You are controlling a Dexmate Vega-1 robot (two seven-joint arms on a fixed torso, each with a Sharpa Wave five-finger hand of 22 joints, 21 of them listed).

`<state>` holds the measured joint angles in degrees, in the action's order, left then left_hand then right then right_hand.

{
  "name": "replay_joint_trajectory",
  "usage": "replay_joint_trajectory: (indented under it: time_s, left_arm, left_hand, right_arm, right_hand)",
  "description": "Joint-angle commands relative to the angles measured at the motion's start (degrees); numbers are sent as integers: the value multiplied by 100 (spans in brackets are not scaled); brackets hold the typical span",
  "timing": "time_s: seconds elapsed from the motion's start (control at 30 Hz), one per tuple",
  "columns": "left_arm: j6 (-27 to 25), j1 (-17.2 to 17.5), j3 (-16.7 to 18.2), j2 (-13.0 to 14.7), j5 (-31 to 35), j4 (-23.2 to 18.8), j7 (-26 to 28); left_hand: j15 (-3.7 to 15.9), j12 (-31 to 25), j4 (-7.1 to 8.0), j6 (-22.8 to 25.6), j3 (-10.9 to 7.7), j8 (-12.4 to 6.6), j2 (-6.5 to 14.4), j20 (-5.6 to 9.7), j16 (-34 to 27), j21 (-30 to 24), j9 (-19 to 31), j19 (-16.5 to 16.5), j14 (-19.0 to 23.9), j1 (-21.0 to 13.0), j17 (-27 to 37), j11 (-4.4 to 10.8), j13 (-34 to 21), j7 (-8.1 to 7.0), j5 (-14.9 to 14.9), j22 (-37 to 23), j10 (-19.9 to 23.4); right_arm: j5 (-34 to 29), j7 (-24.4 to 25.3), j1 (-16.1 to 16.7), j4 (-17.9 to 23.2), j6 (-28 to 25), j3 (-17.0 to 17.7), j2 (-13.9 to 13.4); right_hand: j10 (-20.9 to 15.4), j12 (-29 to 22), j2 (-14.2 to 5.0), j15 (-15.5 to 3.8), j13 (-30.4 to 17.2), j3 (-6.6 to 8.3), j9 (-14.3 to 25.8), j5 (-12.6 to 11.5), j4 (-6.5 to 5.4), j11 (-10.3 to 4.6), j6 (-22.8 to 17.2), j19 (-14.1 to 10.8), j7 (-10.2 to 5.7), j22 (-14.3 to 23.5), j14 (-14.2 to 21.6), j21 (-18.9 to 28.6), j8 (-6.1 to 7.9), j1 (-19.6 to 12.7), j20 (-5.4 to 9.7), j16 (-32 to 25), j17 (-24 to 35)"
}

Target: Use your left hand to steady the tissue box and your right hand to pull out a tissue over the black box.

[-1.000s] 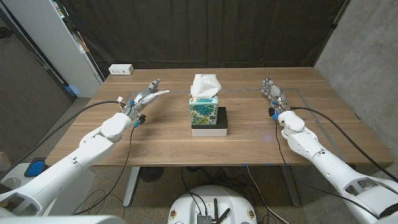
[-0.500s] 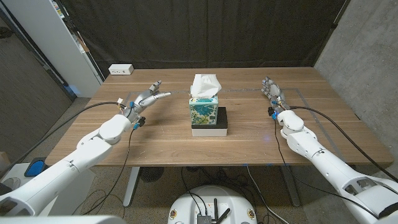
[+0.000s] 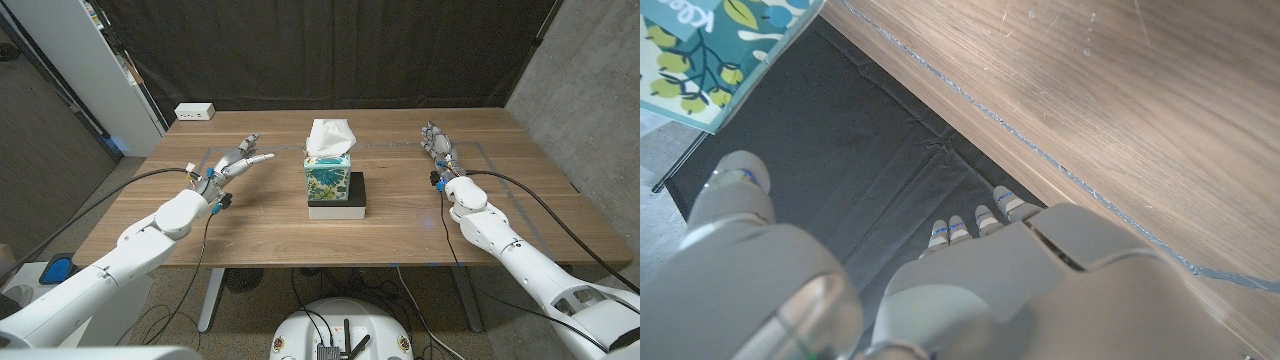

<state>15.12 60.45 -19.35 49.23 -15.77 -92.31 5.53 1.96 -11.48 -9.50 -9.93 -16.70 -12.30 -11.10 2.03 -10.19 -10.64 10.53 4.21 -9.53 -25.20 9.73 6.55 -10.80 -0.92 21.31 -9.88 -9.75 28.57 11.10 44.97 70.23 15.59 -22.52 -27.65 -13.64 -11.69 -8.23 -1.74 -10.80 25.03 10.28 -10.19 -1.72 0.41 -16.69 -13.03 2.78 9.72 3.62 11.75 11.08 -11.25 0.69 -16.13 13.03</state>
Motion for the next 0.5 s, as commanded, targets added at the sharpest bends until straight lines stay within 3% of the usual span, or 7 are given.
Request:
replay_joint_trajectory:
  time_s: [0.03,0.5]
  left_arm:
    - [35,408,183,131,1,-323,143]
    - [29,866,405,230,8,-655,307]
  left_hand:
    - [96,-26,7,-1609,54,-29,3,33,-24,-42,17,-35,-918,-47,27,-21,-17,-50,50,-16,-1125]
    - [82,-16,12,-1606,153,-24,16,24,-21,-40,19,-35,-914,-73,26,-45,-17,-35,109,-16,-1130]
  right_arm:
    - [-50,127,75,130,-8,21,-5]
    - [-80,284,213,321,14,77,-17]
  right_hand:
    - [-42,-6,-46,-36,-20,-1,9,0,38,7,-66,-66,-4,29,44,-9,10,-23,0,9,3]
    - [-64,-4,-65,-70,-20,4,10,0,71,17,-90,-71,-2,29,62,-13,12,-33,34,15,-1]
